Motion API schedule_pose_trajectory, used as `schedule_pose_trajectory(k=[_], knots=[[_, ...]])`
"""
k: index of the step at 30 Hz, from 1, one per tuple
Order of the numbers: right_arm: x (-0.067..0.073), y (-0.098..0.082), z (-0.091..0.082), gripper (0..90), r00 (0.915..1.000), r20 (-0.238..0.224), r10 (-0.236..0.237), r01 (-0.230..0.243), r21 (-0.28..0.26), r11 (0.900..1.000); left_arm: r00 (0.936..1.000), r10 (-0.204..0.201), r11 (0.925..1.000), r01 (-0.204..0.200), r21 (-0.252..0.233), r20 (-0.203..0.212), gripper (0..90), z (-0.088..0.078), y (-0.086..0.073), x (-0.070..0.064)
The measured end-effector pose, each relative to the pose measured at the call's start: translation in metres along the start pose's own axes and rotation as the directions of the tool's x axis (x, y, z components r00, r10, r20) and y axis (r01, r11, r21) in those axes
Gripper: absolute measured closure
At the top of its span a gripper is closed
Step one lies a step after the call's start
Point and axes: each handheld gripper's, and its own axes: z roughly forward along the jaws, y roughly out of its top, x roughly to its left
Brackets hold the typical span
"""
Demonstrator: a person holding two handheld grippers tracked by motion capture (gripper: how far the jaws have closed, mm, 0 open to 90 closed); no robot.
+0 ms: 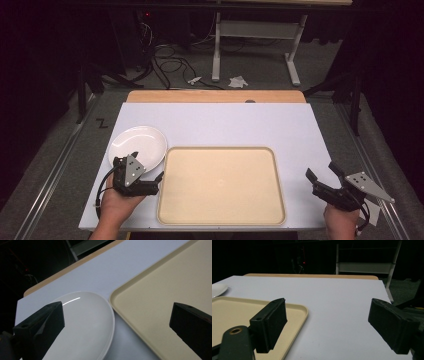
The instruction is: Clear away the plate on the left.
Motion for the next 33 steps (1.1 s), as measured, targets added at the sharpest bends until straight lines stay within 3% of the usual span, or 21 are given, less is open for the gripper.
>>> schedule_pose_trajectory(k=[4, 6, 7, 8, 13, 14, 16, 21, 22, 24, 25, 26, 28, 29, 30, 31, 32, 33], knots=[[0.000, 0.000, -0.001, 16.2, 1.0000, -0.002, -0.003, 0.003, 0.004, 1.000, 0.9988, 0.041, 0.9988, -0.041, 0.028, -0.027, 0.5, 0.000, -0.003, 0.002], [0.000, 0.000, -0.002, 16.2, 0.9999, -0.003, -0.010, 0.010, 0.000, 1.000, 0.9955, 0.080, 0.9956, -0.078, 0.052, -0.050, 0.6, 0.001, -0.004, 0.002], [0.001, 0.000, -0.002, 16.2, 0.9999, -0.004, -0.012, 0.012, 0.000, 1.000, 0.9912, 0.115, 0.9903, -0.109, 0.086, -0.065, 0.9, 0.002, -0.007, 0.002], [0.001, 0.000, -0.002, 16.2, 0.9999, -0.004, -0.012, 0.012, 0.000, 1.000, 0.9912, 0.115, 0.9903, -0.109, 0.086, -0.065, 1.0, 0.002, -0.007, 0.002], [0.004, 0.001, -0.003, 16.2, 0.9996, -0.008, -0.026, 0.026, 0.004, 1.000, 0.9767, 0.199, 0.9710, -0.185, 0.151, -0.081, 2.5, 0.006, -0.013, 0.001], [0.005, 0.002, -0.004, 16.2, 0.9996, -0.010, -0.028, 0.028, 0.001, 1.000, 0.9736, 0.216, 0.9628, -0.200, 0.181, -0.073, 2.6, 0.006, -0.018, -0.001], [0.007, 0.003, -0.004, 16.2, 0.9993, -0.014, -0.034, 0.034, -0.001, 0.999, 0.9724, 0.223, 0.9593, -0.206, 0.193, -0.069, 2.9, 0.007, -0.020, -0.001], [0.013, 0.007, -0.003, 16.2, 0.9976, -0.035, -0.059, 0.059, -0.015, 0.998, 0.9519, 0.300, 0.9318, -0.279, 0.232, -0.061, 5.1, 0.007, -0.023, -0.005], [0.016, 0.007, -0.002, 16.2, 0.9968, -0.042, -0.068, 0.067, -0.008, 0.998, 0.9513, 0.302, 0.9301, -0.281, 0.237, -0.060, 5.7, 0.008, -0.024, -0.005], [0.017, 0.008, -0.001, 16.1, 0.9965, -0.050, -0.067, 0.067, -0.010, 0.998, 0.9574, 0.283, 0.9326, -0.261, 0.249, -0.056, 8.0, 0.006, -0.023, -0.005], [0.018, 0.008, -0.001, 16.2, 0.9966, -0.053, -0.063, 0.062, -0.012, 0.998, 0.9557, 0.290, 0.9301, -0.268, 0.251, -0.053, 9.9, 0.005, -0.022, -0.007], [0.018, 0.008, -0.001, 16.2, 0.9966, -0.053, -0.063, 0.062, -0.012, 0.998, 0.9517, 0.303, 0.9239, -0.282, 0.259, -0.047, 9.9, 0.003, -0.022, -0.008], [0.019, 0.007, 0.000, 16.2, 0.9966, -0.058, -0.059, 0.059, -0.012, 0.998, 0.9360, 0.350, 0.9031, -0.326, 0.280, -0.039, 12.5, 0.002, -0.023, -0.011], [0.019, 0.008, -0.001, 16.2, 0.9963, -0.058, -0.063, 0.062, -0.012, 0.998, 0.9171, 0.398, 0.8801, -0.374, 0.292, -0.024, 13.1, 0.005, -0.027, -0.012], [0.019, 0.008, -0.001, 16.2, 0.9963, -0.058, -0.063, 0.062, -0.012, 0.998, 0.9171, 0.398, 0.8801, -0.374, 0.292, -0.024, 13.8, 0.005, -0.027, -0.012], [0.018, 0.011, -0.003, 16.2, 0.9947, -0.066, -0.078, 0.076, -0.030, 0.997, 0.8977, 0.441, 0.8517, -0.416, 0.318, -0.005, 14.2, 0.010, -0.030, -0.010], [0.018, 0.011, -0.003, 16.2, 0.9947, -0.066, -0.078, 0.076, -0.030, 0.997, 0.8977, 0.441, 0.8517, -0.416, 0.318, -0.005, 14.2, 0.010, -0.030, -0.010], [0.019, 0.011, -0.004, 16.2, 0.9953, -0.065, -0.072, 0.070, -0.036, 0.997, 0.8934, 0.449, 0.8441, -0.424, 0.329, -0.003, 14.2, 0.010, -0.031, -0.009]])
